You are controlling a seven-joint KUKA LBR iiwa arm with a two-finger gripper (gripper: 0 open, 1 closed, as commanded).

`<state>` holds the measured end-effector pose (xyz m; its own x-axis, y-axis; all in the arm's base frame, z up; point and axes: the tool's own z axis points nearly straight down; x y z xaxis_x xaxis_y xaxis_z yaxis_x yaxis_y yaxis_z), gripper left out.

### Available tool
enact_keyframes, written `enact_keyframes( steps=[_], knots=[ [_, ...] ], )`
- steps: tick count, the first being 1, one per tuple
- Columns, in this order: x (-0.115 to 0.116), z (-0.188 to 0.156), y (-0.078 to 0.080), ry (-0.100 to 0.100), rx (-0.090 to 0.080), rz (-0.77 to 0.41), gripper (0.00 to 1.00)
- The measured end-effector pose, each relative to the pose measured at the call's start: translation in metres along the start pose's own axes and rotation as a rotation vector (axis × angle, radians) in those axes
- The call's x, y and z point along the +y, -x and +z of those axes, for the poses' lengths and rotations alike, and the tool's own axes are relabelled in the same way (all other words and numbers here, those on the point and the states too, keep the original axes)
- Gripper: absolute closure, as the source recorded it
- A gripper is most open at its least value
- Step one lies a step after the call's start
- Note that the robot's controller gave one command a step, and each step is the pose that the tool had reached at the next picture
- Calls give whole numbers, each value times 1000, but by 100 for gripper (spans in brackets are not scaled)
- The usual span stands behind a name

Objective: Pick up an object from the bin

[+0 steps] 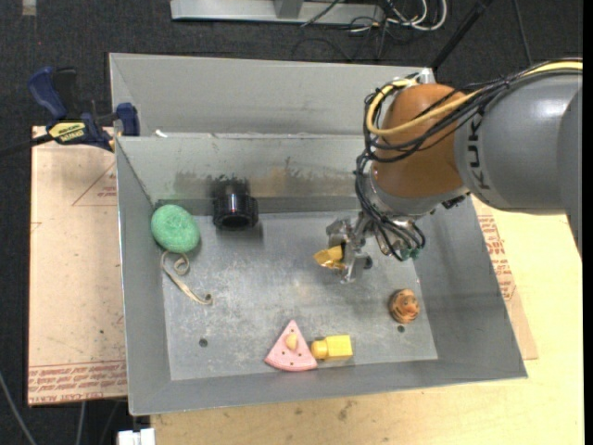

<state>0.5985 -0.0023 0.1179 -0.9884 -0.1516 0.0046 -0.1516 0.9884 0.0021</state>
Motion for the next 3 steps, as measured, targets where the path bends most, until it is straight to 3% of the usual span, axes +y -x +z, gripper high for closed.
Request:
enact_keyframes(
  steps=[1, 2, 3],
  knots=[
    [0, -17, 17, -4, -20, -12, 100],
    [-10, -39, 5, 0, 4, -15, 100],
    [-13, -113, 14, -2, -6, -4, 100]
  ],
)
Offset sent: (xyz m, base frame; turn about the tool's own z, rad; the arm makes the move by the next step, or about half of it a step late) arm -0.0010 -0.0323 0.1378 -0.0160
